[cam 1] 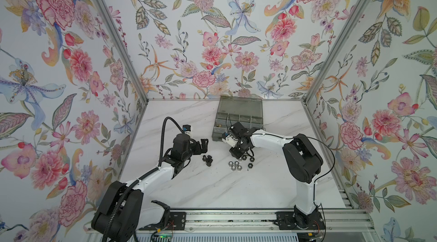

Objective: Sort the screws and nuts into containers
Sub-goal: Pick up the nut from the center of the table, then place the nut into the container.

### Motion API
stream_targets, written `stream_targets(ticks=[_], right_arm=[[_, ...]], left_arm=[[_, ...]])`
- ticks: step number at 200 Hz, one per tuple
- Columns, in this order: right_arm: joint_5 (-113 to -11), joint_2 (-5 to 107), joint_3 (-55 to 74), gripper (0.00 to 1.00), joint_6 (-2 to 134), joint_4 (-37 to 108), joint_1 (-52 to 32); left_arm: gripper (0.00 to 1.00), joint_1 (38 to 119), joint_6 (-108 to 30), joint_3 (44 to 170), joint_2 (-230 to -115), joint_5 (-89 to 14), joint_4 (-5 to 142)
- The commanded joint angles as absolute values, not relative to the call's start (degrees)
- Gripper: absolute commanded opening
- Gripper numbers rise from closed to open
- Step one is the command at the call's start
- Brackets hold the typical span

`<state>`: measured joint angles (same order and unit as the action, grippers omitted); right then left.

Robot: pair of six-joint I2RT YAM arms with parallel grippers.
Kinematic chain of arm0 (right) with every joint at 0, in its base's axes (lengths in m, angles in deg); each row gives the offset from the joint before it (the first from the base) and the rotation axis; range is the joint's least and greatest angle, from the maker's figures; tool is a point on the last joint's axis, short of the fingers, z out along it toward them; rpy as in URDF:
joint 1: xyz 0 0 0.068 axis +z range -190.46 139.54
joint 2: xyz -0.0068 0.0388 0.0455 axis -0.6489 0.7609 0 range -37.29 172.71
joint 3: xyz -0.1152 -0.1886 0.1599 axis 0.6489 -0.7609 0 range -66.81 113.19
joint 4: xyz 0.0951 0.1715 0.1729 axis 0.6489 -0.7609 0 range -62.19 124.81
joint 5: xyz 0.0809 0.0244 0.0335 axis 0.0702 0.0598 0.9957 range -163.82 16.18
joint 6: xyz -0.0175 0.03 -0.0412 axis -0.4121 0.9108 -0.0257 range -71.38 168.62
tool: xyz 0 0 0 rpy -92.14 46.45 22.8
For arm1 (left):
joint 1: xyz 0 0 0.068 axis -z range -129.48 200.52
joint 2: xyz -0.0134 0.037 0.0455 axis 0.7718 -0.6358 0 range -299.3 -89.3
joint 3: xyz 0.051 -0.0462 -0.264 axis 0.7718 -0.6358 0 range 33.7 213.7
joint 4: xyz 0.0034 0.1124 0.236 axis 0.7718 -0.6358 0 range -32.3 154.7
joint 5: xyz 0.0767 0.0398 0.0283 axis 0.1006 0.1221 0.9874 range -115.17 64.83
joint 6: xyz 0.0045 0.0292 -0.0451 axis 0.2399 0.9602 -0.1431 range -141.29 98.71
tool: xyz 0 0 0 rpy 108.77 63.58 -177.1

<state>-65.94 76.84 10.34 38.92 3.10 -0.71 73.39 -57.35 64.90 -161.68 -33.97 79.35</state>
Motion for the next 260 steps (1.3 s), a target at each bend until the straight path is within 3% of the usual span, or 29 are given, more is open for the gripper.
stream_targets(ticks=[1, 56, 136, 161, 260], right_arm=[[-66.63, 76.33, 9.12, 0.13, 38.51, 1.84, -1.04], [-66.52, 75.91, 9.51, 0.00, 38.51, 2.16, -1.43], [-59.96, 72.62, 15.68, 0.00, 38.55, 2.11, -2.97], [-57.30, 72.90, 20.98, 0.00, 39.21, 2.05, -6.88], [-66.21, 90.81, 47.94, 0.00, 39.65, 2.14, -10.35]], left_arm=[[0.99, 73.15, -57.59, 64.92, -161.02, -34.05, 79.37], [0.99, 73.10, -57.59, 64.81, -160.67, -33.96, 79.30], [0.99, 73.24, -57.52, 64.44, -160.51, -33.72, 79.29], [1.00, 73.16, -57.42, 64.46, -160.27, -33.87, 79.31], [0.99, 73.15, -57.42, 64.29, -159.97, -33.51, 79.28]])
